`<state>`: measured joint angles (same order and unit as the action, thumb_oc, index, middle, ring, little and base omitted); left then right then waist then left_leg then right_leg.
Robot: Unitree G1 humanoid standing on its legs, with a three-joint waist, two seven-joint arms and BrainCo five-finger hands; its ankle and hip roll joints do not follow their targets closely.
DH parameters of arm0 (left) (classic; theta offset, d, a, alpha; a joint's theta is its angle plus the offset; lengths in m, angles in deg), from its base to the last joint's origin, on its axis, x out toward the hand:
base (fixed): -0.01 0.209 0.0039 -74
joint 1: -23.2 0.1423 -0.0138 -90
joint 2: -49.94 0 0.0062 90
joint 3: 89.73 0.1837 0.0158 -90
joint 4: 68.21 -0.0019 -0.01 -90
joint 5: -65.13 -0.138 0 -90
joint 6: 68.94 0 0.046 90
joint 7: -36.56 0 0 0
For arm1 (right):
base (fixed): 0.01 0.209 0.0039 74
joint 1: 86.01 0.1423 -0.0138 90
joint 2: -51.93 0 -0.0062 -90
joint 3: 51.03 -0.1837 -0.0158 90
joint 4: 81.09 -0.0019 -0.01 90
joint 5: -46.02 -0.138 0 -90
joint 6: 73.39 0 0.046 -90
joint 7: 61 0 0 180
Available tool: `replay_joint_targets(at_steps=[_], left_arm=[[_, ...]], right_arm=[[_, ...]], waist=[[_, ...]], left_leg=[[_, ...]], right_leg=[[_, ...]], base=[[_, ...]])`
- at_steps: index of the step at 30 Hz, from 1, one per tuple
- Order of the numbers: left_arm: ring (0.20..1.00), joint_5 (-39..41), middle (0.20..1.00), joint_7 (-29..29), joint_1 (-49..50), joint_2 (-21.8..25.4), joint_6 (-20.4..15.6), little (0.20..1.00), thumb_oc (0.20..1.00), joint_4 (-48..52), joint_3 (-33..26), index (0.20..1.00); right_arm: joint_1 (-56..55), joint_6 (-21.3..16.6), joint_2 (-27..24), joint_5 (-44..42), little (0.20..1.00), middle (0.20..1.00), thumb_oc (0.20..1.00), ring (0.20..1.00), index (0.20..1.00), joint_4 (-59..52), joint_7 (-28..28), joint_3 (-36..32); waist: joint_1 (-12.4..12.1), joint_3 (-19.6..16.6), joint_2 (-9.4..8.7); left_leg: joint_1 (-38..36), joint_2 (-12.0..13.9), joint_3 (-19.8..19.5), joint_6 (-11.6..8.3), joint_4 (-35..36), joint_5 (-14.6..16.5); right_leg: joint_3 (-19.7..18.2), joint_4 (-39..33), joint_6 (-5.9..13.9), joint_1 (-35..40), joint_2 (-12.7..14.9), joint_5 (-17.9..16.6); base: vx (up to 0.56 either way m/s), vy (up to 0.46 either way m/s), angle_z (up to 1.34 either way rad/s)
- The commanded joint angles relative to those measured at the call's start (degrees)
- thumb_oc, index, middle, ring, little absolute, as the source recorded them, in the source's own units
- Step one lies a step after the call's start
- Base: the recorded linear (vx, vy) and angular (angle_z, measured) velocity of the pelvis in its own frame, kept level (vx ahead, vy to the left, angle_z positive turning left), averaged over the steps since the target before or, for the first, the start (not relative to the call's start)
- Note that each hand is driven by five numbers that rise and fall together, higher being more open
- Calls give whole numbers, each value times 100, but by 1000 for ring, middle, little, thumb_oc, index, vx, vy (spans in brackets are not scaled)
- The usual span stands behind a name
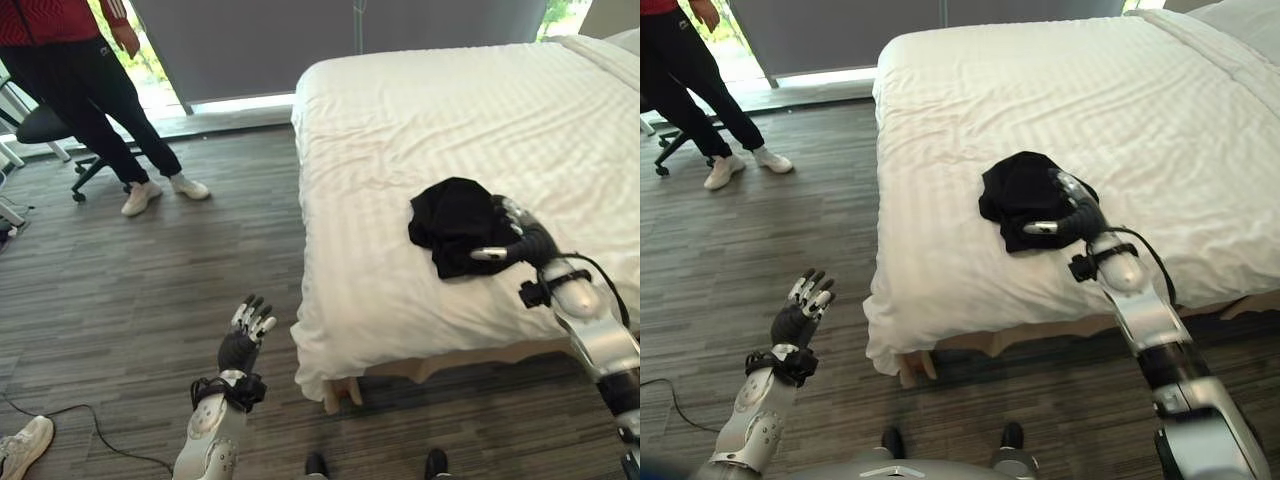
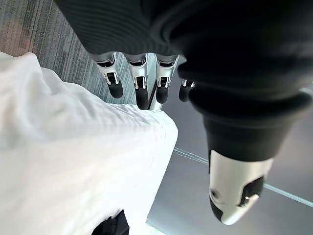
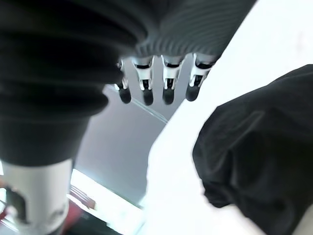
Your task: Pick up bed clothes into laundry basket.
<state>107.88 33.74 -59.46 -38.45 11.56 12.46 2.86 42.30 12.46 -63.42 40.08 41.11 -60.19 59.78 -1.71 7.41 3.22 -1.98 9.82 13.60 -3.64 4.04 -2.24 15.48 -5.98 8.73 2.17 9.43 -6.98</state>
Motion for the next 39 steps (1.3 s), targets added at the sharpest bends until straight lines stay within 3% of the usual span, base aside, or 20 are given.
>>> replay_joint_targets(at_steps=[1, 5, 10, 17, 24, 29, 30, 39], left_arm=[[1000, 411, 1000, -111, -134, 475, -348, 1000, 1000, 455, 17, 1000], [1000, 440, 1000, -147, -192, 704, -357, 1000, 1000, 494, 195, 1000], [1000, 406, 1000, -125, -261, 838, -393, 1000, 1000, 550, 223, 1000], [1000, 370, 1000, -97, -207, 916, -437, 1000, 1000, 716, 245, 1000], [1000, 548, 1000, -79, 35, 1012, -545, 1000, 1000, 1027, 28, 1000], [1000, 481, 1000, -23, 14, 967, -560, 1000, 1000, 1160, 14, 1000], [1000, 446, 1000, -6, -26, 956, -566, 1000, 1000, 1213, 25, 1000], [1000, 240, 1000, 92, -352, 699, -597, 1000, 1000, 1412, 346, 1000]], right_arm=[[2009, -130, 137, 541, 1000, 1000, 1000, 1000, 1000, 1108, 538, 641], [3263, 10, 565, 1006, 1000, 1000, 1000, 1000, 1000, 2377, 659, 1306], [4062, 101, 781, 1170, 1000, 1000, 1000, 1000, 1000, 3170, 890, 1485], [4594, 180, 588, 1691, 1000, 1000, 1000, 1000, 1000, 3772, 971, 1995], [5642, 300, -268, 2373, 1000, 1000, 1000, 1000, 1000, 4127, 1023, 3026], [5602, 318, -505, 2710, 1000, 1000, 1000, 1000, 1000, 4102, 1118, 3240], [5527, 327, -494, 2761, 1000, 1000, 1000, 1000, 1000, 4132, 1112, 3245], [4417, 350, 328, 2969, 1000, 1000, 1000, 1000, 1000, 4480, 889, 2807]], waist=[[-317, 81, -275], [-474, 135, -128], [-580, 177, -16], [-676, 270, 116], [-816, 477, 370], [-836, 655, 471], [-847, 657, 487], [-910, 897, 651]], left_leg=[[57, 369, 90, -551, -226, -294], [250, 372, 41, -594, -57, -463], [482, 377, -3, -636, 43, -607], [810, 409, -94, -707, 96, -815], [1678, 492, -113, -899, 96, -1209], [2232, 577, -89, -1031, 96, -1434], [2289, 570, -111, -1092, 96, -1319], [2640, 677, 51, -1130, 96, -1367]], right_leg=[[-74, 98, -129, 35, 332, 284], [-109, 98, -127, -245, 308, 235], [-128, 98, -107, -533, 277, 186], [-134, 98, -101, -857, 241, 159], [-316, 98, -82, -1785, 182, 21], [-545, 98, -66, -2431, 83, -84], [-626, 98, -10, -2507, 77, 24], [-858, 98, -1, -3021, -15, -95]], base=[[0, 0, 0], [-18, -9, 3], [-8, -10, 7], [-1, -7, 1], [-28, -31, -3], [-21, -39, -10], [38, -20, -24], [5, -16, -16]])
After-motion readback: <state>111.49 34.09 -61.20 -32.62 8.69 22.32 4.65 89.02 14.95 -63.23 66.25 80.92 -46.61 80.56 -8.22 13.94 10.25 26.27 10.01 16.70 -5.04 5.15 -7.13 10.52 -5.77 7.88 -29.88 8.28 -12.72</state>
